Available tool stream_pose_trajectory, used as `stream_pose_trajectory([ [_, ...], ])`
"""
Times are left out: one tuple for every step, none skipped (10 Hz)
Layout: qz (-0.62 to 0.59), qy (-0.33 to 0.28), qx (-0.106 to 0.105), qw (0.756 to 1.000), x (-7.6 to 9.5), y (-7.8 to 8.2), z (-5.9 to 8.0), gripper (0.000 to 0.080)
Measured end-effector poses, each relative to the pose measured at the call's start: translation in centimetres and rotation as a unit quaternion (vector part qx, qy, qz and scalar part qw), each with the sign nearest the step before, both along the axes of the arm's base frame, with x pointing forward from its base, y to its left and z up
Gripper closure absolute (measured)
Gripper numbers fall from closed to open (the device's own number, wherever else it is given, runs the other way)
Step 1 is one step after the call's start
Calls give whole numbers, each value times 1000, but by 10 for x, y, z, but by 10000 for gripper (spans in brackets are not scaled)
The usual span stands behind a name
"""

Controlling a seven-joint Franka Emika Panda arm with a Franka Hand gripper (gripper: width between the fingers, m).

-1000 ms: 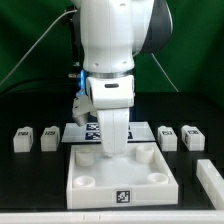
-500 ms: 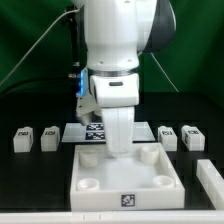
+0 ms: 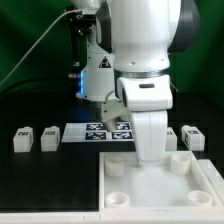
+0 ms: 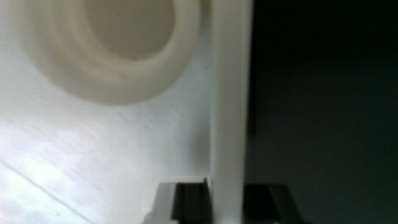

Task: Assemble one leg

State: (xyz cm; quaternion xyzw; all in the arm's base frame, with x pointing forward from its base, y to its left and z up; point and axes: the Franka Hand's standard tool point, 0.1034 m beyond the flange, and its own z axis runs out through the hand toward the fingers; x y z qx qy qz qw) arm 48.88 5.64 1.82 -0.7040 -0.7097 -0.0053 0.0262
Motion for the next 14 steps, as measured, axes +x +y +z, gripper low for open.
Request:
stream_pose_trajectory([
  [-2,5,1,1000,1,2,-1,736],
  [-2,7,2,1000,1,3,-4,736],
  [-2,6,3,1000,1,2,-6,735],
  [-3,5,3,1000,0,1,-6,735],
  [-4,5,3,1000,0,1,-6,729],
  [-4,5,3,1000,0,1,-7,729],
  [-5,5,3,1000,0,1,-7,552],
  [-5,6,3,1000,0,1,-7,370],
  [-5,6,3,1000,0,1,-7,370],
  [-5,6,3,1000,0,1,-7,236],
  [-5,6,3,1000,0,0,-7,168],
  [-5,6,3,1000,0,0,-7,168],
  [-5,6,3,1000,0,0,-7,155],
  [-5,6,3,1000,0,0,-7,151],
])
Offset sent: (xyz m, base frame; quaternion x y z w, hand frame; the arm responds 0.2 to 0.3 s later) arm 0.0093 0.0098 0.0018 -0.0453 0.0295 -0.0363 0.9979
